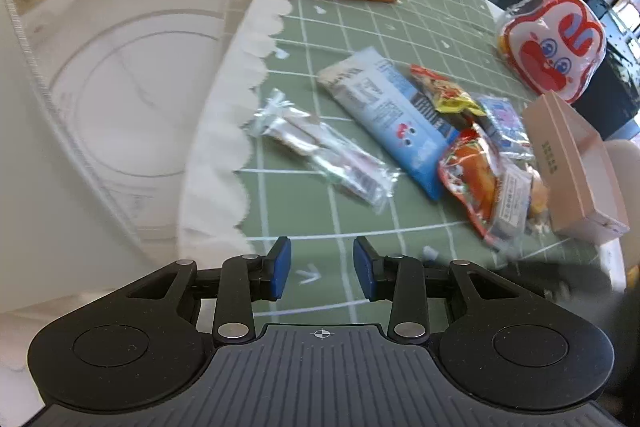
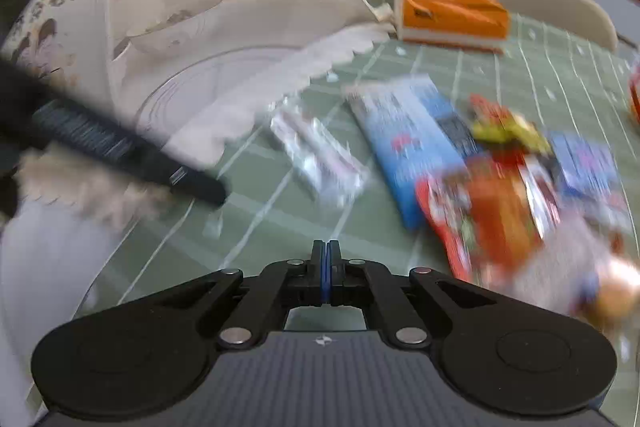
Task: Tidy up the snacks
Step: 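Grasp the small clear wrapped snack pack with the left tool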
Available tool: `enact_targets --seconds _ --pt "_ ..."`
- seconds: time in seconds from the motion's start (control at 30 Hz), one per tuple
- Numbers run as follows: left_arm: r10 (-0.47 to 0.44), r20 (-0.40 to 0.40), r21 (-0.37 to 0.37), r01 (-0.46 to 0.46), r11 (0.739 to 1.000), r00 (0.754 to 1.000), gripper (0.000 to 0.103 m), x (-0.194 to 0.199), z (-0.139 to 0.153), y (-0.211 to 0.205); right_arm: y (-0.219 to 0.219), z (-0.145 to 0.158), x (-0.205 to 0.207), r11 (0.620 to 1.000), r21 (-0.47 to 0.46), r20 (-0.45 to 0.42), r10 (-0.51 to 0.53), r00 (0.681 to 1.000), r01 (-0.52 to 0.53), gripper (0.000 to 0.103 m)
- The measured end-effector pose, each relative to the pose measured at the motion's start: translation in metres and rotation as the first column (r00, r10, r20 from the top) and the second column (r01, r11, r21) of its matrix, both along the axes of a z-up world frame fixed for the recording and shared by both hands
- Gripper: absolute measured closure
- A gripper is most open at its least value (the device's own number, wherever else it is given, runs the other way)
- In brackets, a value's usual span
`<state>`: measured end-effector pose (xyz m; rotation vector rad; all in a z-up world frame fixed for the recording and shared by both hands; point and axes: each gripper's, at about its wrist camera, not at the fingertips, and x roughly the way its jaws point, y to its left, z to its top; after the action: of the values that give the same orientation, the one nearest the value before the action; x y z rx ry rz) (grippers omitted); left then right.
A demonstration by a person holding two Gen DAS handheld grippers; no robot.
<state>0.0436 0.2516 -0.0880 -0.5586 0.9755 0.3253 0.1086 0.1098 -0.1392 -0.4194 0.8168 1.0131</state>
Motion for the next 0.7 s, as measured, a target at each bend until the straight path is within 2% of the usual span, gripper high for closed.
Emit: enact_targets --seconds 0.17,0.33,0.4,0.47,0.5,0.53,0.6,0.7 --pt "0.135 0.023 -0.035 -0.134 0.99 0.991 0.064 0.019 -0.01 0.012 -0.042 0.005 -0.021 0.994 0.001 -0.008 -0.108 0.994 0.108 0.101" --pt "0.279 0.043 0.011 -0.28 0.96 0.959 0.064 0.046 -0.017 0.026 -0.073 0.004 -0.035 0.981 -0.023 0.034 -0.19 0.981 0.19 0.098" --pt "0.286 0.043 0.041 -0.288 0.957 0.957 0.063 0.058 -0.019 0.026 -0.082 0.004 -0.039 0.976 -0.034 0.067 -0.211 0.975 0.213 0.095" --pt "0.246 0.026 0.129 -0.247 0.96 0.969 0.059 0.075 -0.019 0.021 -0.092 0.004 -0.042 0.967 -0.053 0.121 -0.243 0.963 0.25 0.077" --pt "0.224 0.015 0.167 -0.223 0.96 0.974 0.057 0.082 -0.019 0.018 -0.097 0.004 -0.043 0.958 -0.061 0.15 -0.269 0.952 0.28 0.05" --pt "0.199 0.0 0.204 -0.195 0.959 0.98 0.055 0.09 -0.02 0.015 -0.101 0.003 -0.044 0.946 -0.067 0.179 -0.301 0.937 0.317 0.033" --pt "0.151 -0.026 0.266 -0.139 0.954 0.988 0.05 0.099 -0.022 0.007 -0.114 0.001 -0.042 0.919 -0.058 0.211 -0.37 0.905 0.389 0.032" --pt "0.054 -0.062 0.387 -0.026 0.922 0.997 0.046 0.104 -0.026 -0.01 -0.133 -0.001 -0.033 0.88 -0.022 0.161 -0.465 0.871 0.474 0.025"
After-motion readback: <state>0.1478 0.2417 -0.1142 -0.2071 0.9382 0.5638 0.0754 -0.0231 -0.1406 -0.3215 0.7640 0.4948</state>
